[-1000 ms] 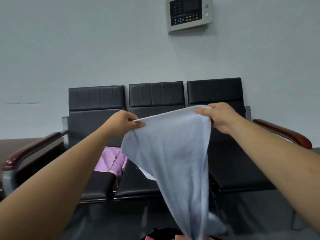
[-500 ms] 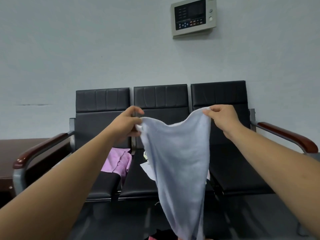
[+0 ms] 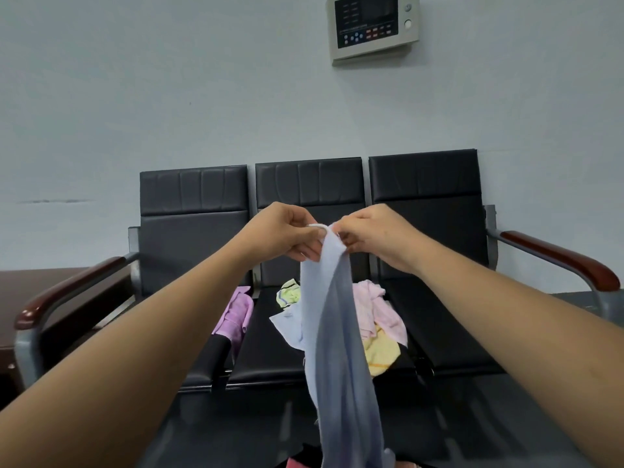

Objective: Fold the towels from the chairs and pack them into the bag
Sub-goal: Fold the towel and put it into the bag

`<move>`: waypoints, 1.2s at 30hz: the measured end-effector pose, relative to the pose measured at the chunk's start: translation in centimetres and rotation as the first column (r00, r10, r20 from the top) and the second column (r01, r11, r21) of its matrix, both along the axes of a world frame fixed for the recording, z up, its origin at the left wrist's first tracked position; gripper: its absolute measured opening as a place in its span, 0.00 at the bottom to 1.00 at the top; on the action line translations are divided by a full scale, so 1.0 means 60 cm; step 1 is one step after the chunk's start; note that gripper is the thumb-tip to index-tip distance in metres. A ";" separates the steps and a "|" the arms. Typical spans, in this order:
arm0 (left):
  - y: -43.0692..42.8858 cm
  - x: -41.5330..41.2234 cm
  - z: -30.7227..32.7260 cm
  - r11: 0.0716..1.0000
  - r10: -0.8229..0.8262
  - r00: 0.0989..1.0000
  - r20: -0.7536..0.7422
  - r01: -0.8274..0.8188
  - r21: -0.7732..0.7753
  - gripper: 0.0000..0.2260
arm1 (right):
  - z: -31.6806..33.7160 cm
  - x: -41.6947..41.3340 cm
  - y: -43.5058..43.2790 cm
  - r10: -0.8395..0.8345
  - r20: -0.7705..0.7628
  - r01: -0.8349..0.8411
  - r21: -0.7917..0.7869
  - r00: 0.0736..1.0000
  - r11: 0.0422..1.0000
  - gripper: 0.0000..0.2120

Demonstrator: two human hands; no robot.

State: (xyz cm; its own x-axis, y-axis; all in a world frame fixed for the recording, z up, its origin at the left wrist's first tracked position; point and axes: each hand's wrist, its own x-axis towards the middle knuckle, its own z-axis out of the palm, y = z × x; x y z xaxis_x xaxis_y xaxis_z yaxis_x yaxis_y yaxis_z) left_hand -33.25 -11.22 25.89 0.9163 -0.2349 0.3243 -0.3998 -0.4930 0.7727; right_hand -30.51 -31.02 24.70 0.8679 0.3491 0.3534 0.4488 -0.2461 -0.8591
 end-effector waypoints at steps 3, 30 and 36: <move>-0.001 0.000 0.001 0.996 0.055 0.998 0.028 -0.057 0.070 0.10 | -0.009 -0.005 0.005 -0.006 0.134 0.047 -0.304 0.991 0.951 0.27; 0.040 0.039 0.009 0.915 0.054 0.997 0.056 -0.027 -0.403 0.04 | 0.013 0.034 -0.072 0.009 -0.069 0.019 0.391 0.998 0.920 0.03; 0.055 0.054 -0.055 0.942 0.272 0.962 0.024 -0.261 -0.212 0.03 | -0.045 0.072 -0.084 -0.354 0.140 0.347 0.070 0.925 0.935 0.05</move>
